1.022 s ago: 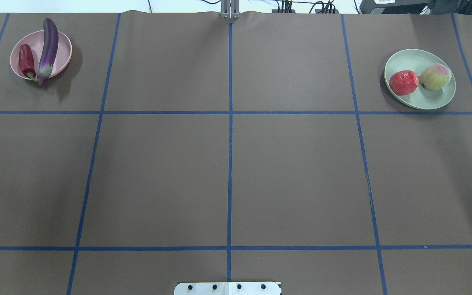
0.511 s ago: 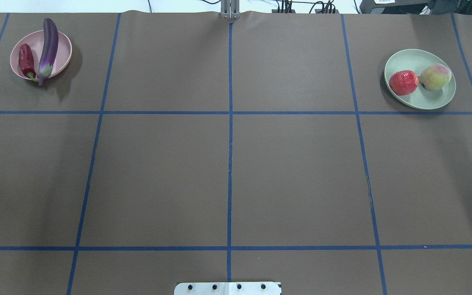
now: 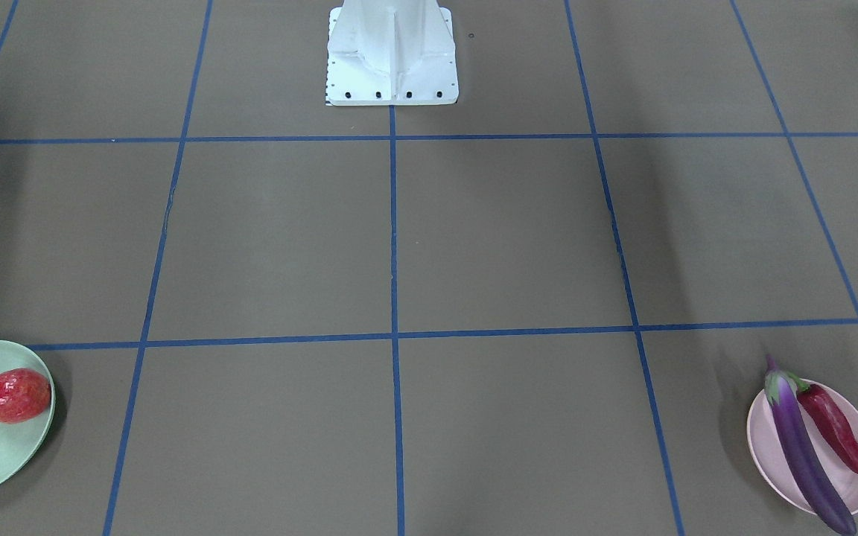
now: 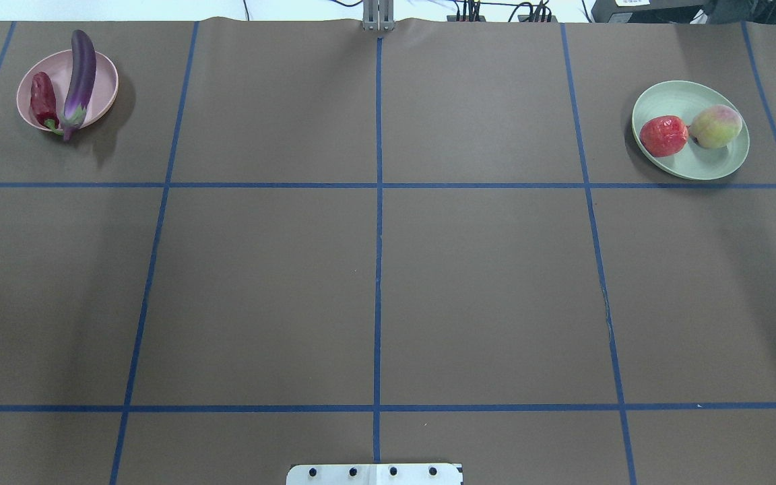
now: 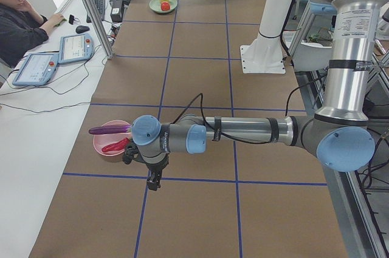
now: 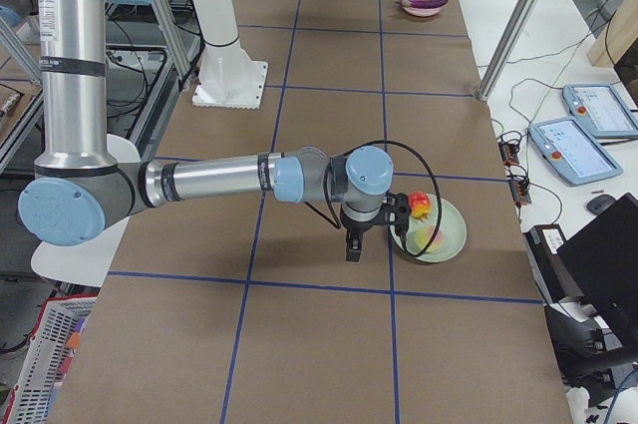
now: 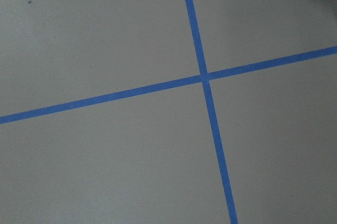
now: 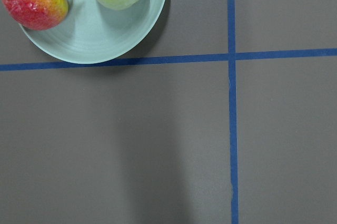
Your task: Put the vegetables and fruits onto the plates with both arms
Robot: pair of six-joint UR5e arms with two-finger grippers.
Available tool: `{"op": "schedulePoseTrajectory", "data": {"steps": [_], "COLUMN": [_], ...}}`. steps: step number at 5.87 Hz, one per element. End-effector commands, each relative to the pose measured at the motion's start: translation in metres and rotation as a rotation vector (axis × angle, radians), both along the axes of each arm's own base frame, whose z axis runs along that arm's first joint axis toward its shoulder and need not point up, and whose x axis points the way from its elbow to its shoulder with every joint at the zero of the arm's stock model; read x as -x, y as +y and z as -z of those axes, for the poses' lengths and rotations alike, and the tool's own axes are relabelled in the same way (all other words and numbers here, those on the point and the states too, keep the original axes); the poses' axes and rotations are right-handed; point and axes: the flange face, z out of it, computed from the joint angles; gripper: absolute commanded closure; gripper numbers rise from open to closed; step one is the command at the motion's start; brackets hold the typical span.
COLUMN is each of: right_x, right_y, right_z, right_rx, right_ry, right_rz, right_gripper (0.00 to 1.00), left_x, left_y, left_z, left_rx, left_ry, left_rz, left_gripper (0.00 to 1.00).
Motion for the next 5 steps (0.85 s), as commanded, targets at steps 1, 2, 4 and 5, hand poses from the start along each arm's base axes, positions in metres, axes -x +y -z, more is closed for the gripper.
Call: {"op": "schedulePoseTrajectory", "data": {"steps": [1,2,4,5], "right_x": [-0.011,-0.018,-0.021,-0.021], "right_y": [0.014,0.019,0.020,0.018], "right_z": [-0.017,-0.024,-0.035,-0.037], "right_rx": [-0.018,-0.033,-0.039,-0.050], "right_ry": [0.005,0.003,0.000,0.001], "right_rz": [0.022,0.037,0.054,0.067], "right_gripper": [0.00,0.00,0.00,0.00], "left_x": [0.000,0.000,0.000,0.000], "left_y": [-0.002,-0.003,-0.003,-0.003], "left_z": [0.002,0.004,0.004,0.005], "left_rx": [-0.013,-0.016,-0.014,-0.015], "left_ry": [-0.001,-0.001,-0.001,-0.001], "left_rz": [-0.004,-0.004,-0.005,-0.005], "left_gripper": [0.00,0.00,0.00,0.00]}}
